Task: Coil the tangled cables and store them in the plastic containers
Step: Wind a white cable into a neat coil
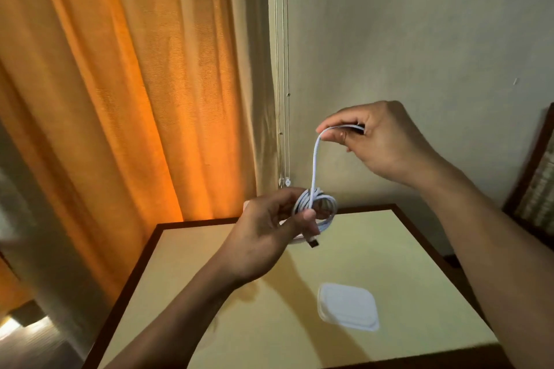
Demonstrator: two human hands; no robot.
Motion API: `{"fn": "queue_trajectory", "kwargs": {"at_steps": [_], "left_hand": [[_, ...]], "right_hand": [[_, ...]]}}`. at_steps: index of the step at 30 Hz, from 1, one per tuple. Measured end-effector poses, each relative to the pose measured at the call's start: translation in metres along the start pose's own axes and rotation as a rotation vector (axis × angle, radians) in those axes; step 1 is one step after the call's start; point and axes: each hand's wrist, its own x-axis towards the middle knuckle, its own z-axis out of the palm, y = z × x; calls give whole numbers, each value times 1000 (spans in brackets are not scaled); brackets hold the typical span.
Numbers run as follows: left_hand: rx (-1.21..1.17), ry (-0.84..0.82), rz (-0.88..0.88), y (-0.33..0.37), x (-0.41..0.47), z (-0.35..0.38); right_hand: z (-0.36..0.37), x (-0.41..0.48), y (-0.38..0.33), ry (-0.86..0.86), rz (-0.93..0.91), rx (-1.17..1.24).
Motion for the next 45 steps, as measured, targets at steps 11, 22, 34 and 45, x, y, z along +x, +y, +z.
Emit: {"fn": "queue_trajectory", "kwargs": {"at_steps": [11, 22, 34, 45], "left_hand": [[-763, 42, -141, 1, 1, 0], [-689, 104, -270, 5, 14, -10], [-639, 124, -380, 2, 11, -6], [-654, 107, -361, 5, 16, -5]], "right_hand": [[65, -41, 31, -197, 59, -38], [62, -44, 23, -8, 461, 639], [69, -41, 29, 345, 369, 754], [76, -51, 23, 140, 531, 1031]]}}
